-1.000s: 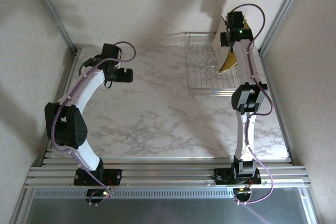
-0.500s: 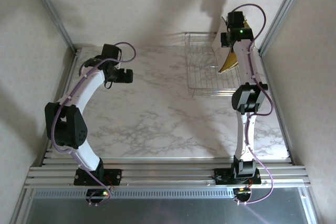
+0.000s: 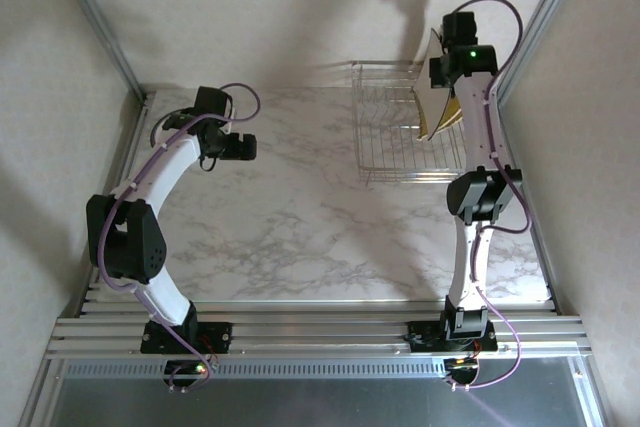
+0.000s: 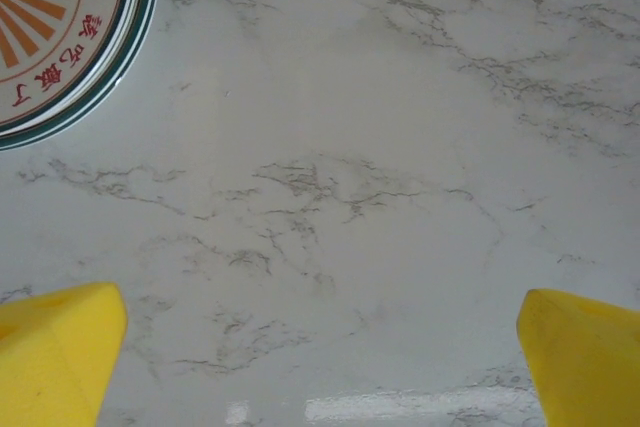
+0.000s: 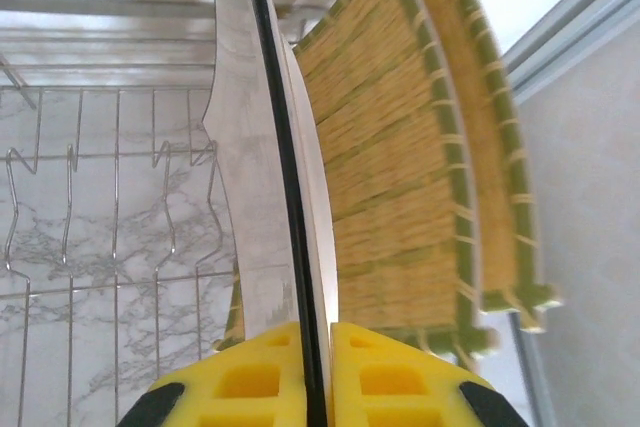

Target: Unload the plates from the dish rack

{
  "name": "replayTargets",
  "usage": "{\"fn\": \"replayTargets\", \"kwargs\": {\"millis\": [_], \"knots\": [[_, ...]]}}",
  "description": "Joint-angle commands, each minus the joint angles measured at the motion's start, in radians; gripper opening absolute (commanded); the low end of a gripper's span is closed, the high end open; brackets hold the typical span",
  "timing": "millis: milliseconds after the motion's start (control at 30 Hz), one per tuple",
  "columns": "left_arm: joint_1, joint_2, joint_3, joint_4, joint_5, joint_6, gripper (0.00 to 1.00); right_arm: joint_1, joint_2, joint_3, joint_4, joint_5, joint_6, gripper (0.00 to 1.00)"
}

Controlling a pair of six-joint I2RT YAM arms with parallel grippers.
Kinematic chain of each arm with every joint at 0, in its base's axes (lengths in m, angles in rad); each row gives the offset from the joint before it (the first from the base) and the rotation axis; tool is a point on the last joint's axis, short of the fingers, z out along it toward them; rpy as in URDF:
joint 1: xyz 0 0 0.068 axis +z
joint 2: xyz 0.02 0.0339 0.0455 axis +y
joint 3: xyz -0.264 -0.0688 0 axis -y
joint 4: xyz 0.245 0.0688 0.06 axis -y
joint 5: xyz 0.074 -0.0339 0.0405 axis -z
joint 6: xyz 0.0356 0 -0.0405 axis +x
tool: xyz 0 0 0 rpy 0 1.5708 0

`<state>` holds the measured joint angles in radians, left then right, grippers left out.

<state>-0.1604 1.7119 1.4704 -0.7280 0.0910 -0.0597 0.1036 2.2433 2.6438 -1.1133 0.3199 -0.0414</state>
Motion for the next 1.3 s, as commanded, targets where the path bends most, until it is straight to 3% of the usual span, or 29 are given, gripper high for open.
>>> {"fn": "replayTargets", "kwargs": {"millis": [0, 267, 467, 633, 800, 967, 1133, 1267], "knots": [[-0.005, -0.015, -0.021, 0.016, 0.022, -0.014, 1.00, 0.008, -0.142, 0.024, 0.102, 0.033, -0.009, 0.00], [-0.005, -0.052, -0.058, 0.034, 0.022, -0.014, 1.00, 0.018, -0.308, -0.112, 0.104, 0.016, 0.038, 0.00], [-0.005, -0.068, -0.080, 0.031, 0.002, -0.007, 1.00, 0.024, -0.427, -0.241, 0.102, -0.107, 0.147, 0.00], [-0.005, -0.090, -0.080, 0.031, 0.008, -0.011, 1.00, 0.019, -0.584, -0.489, 0.218, -0.302, 0.282, 0.00], [-0.005, -0.118, -0.084, 0.045, 0.054, -0.020, 0.99, 0.004, -0.781, -0.825, 0.450, -0.512, 0.464, 0.00], [-0.006, -0.134, -0.112, 0.086, 0.133, -0.027, 1.00, -0.015, -0.925, -1.251, 0.896, -0.815, 0.722, 0.00], [-0.005, -0.133, -0.125, 0.105, 0.181, -0.034, 1.00, -0.015, -0.993, -1.571, 1.300, -0.937, 0.925, 0.00], [-0.005, -0.141, -0.128, 0.127, 0.234, -0.043, 1.00, -0.015, -1.007, -1.715, 1.496, -0.979, 1.024, 0.00]]}}
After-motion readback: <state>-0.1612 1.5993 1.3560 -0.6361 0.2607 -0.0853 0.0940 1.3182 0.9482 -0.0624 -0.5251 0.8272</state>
